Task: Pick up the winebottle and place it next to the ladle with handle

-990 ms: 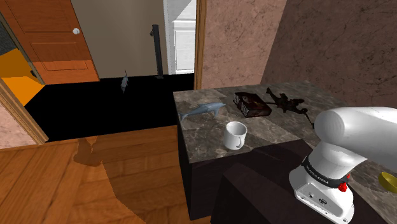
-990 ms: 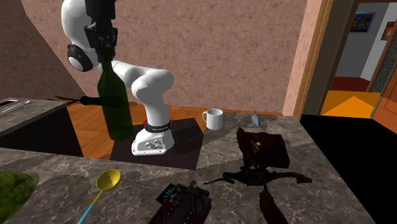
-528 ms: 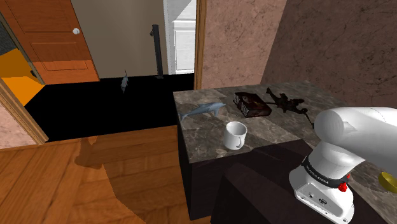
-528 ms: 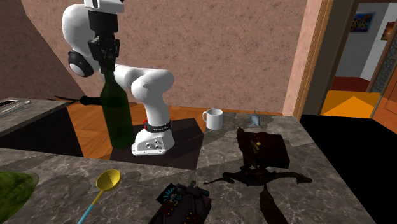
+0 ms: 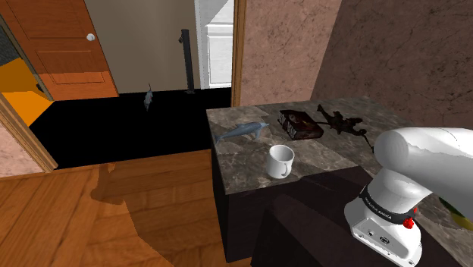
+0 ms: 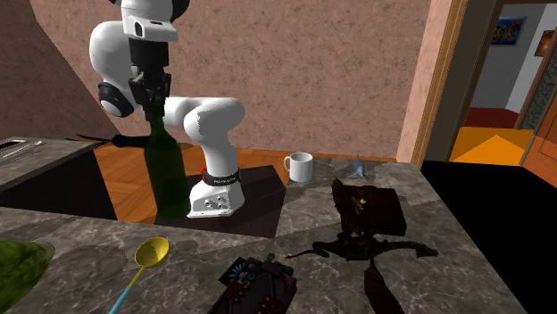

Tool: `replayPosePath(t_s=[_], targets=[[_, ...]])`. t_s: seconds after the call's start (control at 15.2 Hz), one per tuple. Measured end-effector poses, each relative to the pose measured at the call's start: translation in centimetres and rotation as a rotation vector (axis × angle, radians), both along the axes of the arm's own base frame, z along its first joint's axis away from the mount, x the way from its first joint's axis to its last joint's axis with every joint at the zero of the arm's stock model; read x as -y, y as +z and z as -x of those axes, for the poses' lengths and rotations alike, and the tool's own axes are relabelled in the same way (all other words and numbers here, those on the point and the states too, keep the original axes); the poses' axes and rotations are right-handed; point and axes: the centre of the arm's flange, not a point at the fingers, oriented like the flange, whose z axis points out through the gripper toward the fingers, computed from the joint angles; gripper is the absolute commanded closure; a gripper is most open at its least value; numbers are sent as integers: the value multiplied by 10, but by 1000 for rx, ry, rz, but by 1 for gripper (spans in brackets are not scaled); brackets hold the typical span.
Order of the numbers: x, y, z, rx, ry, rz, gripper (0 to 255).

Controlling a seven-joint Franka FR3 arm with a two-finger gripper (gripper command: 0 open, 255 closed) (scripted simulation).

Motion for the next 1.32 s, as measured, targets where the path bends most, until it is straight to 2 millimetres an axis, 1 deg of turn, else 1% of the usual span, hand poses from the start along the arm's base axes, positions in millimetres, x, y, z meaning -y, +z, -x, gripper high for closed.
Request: replayPosePath(t_s=[1.12, 1.32], targets=[[-1, -91, -1, 0, 0, 0, 255], [-1, -96, -1, 0, 0, 0, 255]])
